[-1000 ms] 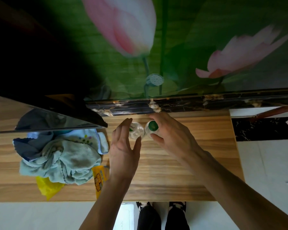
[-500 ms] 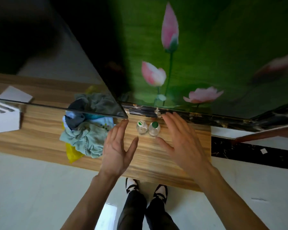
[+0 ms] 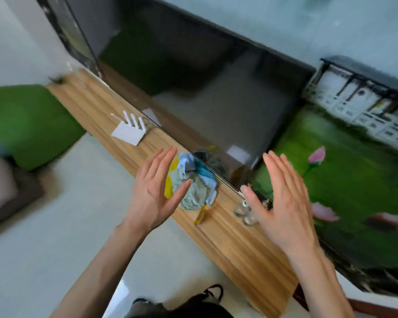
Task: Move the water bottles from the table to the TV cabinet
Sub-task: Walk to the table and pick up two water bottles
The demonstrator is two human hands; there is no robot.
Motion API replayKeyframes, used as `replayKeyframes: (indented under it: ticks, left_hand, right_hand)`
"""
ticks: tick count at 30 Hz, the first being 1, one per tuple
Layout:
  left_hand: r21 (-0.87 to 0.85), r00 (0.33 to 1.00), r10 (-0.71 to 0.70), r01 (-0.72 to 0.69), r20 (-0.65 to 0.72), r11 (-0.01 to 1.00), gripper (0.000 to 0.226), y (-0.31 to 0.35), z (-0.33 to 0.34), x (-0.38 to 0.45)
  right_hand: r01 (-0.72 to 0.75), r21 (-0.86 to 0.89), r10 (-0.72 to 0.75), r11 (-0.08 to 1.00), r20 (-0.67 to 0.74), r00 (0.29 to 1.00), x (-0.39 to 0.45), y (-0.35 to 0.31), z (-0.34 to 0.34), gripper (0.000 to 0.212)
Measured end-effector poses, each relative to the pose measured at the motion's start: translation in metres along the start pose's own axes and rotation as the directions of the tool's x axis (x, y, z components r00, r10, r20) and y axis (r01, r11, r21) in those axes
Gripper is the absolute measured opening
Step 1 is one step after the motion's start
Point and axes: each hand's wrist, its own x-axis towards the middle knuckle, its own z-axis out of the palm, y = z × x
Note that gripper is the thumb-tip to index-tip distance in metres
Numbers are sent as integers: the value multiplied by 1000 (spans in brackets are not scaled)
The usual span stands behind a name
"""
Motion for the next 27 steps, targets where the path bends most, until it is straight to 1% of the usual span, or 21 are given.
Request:
replayKeyframes:
  ticks: [4, 8, 13, 17, 24, 27]
  left_hand:
    - [126, 986, -90, 109, -142, 986, 75, -30, -97, -15]
    - [223, 950, -141, 207, -277, 953, 74, -62, -185, -46]
    - [280, 880, -221, 358, -420, 891, 73, -106, -272, -104]
    - [328, 825, -275, 470, -495, 819, 72, -141, -329, -156]
    - [344, 681, -372, 675, -631, 652, 73, -179, -410, -248]
    - [325, 600, -419, 761, -682, 561, 74, -193, -438, -288]
  right_hand:
    - [190, 14, -190, 982, -38, 981, 43, -87, 2, 79]
    - [348, 46, -347, 936, -25, 938, 69, -183, 21, 80]
    - [525, 101, -528, 845, 5, 849, 78, -301, 52, 83]
    - [638, 152, -645, 755, -2, 764, 72, -386, 84, 83]
    - [769, 267, -793, 580, -27, 608, 46, -517, 138, 81]
    - [807, 331, -849, 489, -32, 527, 32, -573, 163, 80]
